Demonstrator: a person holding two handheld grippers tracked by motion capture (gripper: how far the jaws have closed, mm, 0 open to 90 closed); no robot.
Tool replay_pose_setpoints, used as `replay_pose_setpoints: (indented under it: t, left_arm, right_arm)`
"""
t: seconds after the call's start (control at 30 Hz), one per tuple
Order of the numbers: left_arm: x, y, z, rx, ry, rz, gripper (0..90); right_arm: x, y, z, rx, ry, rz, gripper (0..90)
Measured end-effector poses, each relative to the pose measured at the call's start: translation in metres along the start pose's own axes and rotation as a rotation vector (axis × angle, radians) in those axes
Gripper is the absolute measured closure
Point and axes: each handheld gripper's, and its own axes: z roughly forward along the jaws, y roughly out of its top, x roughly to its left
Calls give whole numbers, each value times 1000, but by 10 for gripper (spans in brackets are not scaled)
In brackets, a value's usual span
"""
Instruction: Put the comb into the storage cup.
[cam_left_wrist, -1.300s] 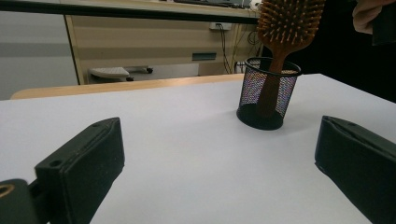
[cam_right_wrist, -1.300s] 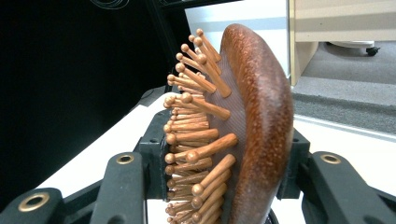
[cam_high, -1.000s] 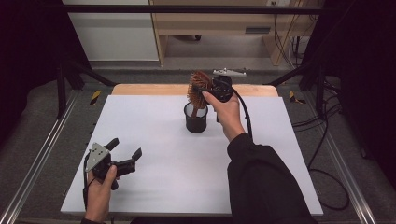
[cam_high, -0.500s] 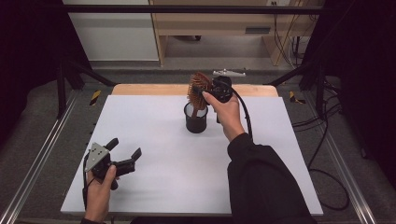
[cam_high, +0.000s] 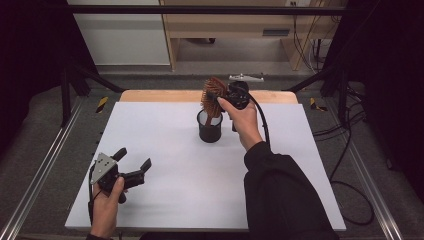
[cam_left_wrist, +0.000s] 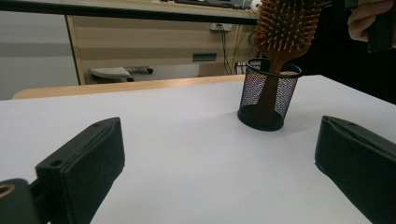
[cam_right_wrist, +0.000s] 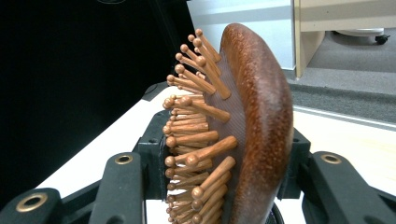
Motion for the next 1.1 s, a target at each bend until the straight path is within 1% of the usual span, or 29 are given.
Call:
replay_pose_setpoints:
  t: [0.27,0.37,0.5,0.57,0.6,0.63,0.7,0.87,0.93,1.1]
  left_arm:
    - [1,0,0,-1,1,-4,17]
    - [1,-1,1,6,-2,-3,17]
    - [1,-1,2,7,-3,-4,17]
    - [1,-1,2,7,-3,-6,18]
    - [1,-1,2,8,-2,-7,18]
    - [1,-1,2,11,0,-7,19]
    - [2,-2,2,15,-1,-11,20]
    - [2,-2,2,13,-1,-13,20]
    - [2,-2,2,14,-1,-13,20]
    - [2,-2,2,13,-2,-14,20]
  right_arm:
    - [-6,0,5,-6,1,22,495]
    - [-10,-1,7,-15,-8,23,487]
    - [-15,-1,10,-21,-7,35,482]
    - [-19,-2,13,-28,-16,42,474]
    - [-19,-2,13,-28,-16,42,474]
    - [-20,-3,15,-35,-30,29,466]
    - [-22,-3,15,-40,-28,31,466]
    - [-28,-5,18,-49,-26,57,460]
    - [-30,-5,18,-46,-36,60,457]
    - [-33,-6,19,-49,-33,73,455]
